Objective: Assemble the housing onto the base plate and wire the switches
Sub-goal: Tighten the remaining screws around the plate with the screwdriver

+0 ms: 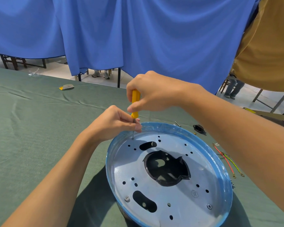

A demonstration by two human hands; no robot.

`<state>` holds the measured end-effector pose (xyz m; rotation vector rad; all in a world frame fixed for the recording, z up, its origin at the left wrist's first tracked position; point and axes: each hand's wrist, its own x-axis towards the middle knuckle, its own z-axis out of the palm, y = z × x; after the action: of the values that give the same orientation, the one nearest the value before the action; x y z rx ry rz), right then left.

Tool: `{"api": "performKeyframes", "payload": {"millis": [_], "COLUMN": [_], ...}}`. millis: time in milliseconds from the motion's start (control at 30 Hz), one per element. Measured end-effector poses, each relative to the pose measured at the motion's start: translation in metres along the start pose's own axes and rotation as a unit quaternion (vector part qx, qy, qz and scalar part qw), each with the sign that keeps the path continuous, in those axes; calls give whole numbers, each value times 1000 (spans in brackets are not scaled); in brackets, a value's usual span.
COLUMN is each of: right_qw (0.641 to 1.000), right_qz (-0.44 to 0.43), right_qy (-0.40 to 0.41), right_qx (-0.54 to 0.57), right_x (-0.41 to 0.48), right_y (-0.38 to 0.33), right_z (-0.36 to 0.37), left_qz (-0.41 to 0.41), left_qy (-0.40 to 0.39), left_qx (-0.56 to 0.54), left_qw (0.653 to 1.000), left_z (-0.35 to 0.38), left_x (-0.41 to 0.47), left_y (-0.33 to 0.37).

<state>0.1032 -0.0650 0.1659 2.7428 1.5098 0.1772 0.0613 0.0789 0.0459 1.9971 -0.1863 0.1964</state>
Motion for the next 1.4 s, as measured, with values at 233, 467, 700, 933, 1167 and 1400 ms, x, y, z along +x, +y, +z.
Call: {"api": "performKeyframes", "payload": {"millis": [233,467,700,933,1167,1400], "right_qw": [999,999,999,1000,999,999], "right_qz": [38,20,-19,-6,37,16], "right_qy": [28,36,24,-5,-10,34], "right_qx": [-12,-3,-22,-9,-11,-10], "right_x": [3,3,-2,-3,1,0], "right_y": [-1,2,1,2,1,2], "right_z": [12,11,8,9,16,9], "left_qz": [8,4,2,12,24,21], "left_qy": [35,16,-31,-10,37,-24], "left_qx": [-10,-24,-17,-12,-1,3], "left_qw": [999,1000,999,1000,999,999], "left_z": [4,5,3,4,9,6], "left_x": [0,-1,-1,1,1,1], "left_y": [2,0,1,-2,-3,-1]}}
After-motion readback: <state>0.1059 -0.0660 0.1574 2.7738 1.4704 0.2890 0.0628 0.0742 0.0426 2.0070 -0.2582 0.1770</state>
